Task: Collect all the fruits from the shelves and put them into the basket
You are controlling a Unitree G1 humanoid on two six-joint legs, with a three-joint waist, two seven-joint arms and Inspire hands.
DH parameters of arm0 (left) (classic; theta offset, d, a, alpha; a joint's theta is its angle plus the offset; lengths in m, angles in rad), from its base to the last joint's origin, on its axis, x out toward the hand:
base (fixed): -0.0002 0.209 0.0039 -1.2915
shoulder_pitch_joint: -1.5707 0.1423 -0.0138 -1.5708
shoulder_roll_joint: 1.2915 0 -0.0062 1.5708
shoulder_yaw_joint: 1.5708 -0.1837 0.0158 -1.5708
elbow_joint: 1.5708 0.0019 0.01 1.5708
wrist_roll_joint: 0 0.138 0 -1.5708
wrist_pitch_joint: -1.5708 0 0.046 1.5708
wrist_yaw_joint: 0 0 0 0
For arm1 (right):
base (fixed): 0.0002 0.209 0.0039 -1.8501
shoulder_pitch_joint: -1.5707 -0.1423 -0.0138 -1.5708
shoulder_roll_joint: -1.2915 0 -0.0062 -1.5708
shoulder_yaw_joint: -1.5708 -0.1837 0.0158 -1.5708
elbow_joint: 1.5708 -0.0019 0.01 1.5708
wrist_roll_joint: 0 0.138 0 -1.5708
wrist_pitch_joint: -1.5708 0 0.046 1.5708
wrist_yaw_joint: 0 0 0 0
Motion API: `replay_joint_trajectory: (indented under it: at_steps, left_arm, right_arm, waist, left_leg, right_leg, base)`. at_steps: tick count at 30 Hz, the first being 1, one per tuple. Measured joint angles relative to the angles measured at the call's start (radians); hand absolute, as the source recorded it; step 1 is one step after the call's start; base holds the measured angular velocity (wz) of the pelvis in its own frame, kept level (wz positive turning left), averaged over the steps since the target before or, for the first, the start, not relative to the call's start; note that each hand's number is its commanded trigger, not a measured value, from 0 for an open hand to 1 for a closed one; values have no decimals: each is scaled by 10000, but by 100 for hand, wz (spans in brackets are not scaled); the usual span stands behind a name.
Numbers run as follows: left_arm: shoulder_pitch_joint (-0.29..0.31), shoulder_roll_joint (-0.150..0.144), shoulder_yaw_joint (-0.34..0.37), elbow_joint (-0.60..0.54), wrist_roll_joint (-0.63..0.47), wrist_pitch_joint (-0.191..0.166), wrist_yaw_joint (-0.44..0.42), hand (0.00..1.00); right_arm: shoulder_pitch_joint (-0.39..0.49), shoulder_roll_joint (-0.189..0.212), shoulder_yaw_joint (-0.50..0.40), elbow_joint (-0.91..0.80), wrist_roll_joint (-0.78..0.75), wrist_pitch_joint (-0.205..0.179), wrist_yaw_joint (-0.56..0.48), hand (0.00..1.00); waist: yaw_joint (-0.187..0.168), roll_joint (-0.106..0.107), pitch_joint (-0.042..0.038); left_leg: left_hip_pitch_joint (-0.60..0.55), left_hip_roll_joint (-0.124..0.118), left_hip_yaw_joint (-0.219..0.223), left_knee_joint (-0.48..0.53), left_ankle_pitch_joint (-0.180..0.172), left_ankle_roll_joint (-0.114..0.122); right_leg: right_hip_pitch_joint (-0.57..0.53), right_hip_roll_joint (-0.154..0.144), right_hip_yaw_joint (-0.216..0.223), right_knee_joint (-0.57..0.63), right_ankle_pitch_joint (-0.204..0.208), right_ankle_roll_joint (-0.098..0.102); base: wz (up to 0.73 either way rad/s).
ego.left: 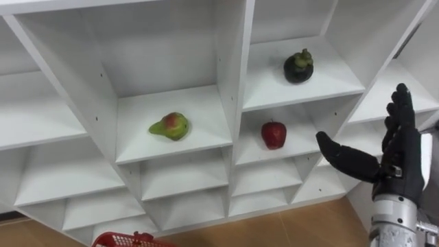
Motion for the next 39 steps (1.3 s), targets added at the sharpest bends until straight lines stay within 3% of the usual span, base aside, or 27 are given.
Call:
replay_joint_trajectory:
  at_steps: [6,14,24,29,39]
  left_arm:
    - [-69,99,-121,-27,7,0,-148,100]
    - [-116,168,-291,-225,48,3,-227,100]
    - [-123,392,-402,-84,43,92,-296,100]
    - [-199,388,-416,-33,132,249,-289,100]
    - [-250,388,-411,-60,125,466,-308,100]
  right_arm:
    - [-323,-339,93,-241,-12,-100,-361,0]
    - [-534,-409,92,-240,-14,-119,-367,0]
    - [-1198,-632,106,-214,-11,-117,-346,0]
    - [-1581,-702,106,-127,-311,-114,-324,0]
    - [-1993,-705,84,708,-427,21,81,0]
  waist:
    - [53,-5,0]
    - [196,31,29]
    - [262,-43,59]
    - [318,-121,130]
    - [439,-278,117]
  left_leg:
    - [-47,0,35,4,0,0]
    - [-65,3,10,16,1,-1]
    - [-94,1,-268,63,2,-4]
    - [-22,-2,-324,62,4,-6]
    - [-44,-68,-497,79,12,7]
  right_leg:
    - [18,-4,-12,-1,3,-3]
    - [87,-8,-32,-23,3,-3]
    - [264,-38,-288,-167,6,-6]
    - [339,-55,-408,-204,3,-6]
    - [394,-165,-694,-194,-8,10]
  base:
    - [0]
    - [0]
    - [9]
    - [5]
    - [5]
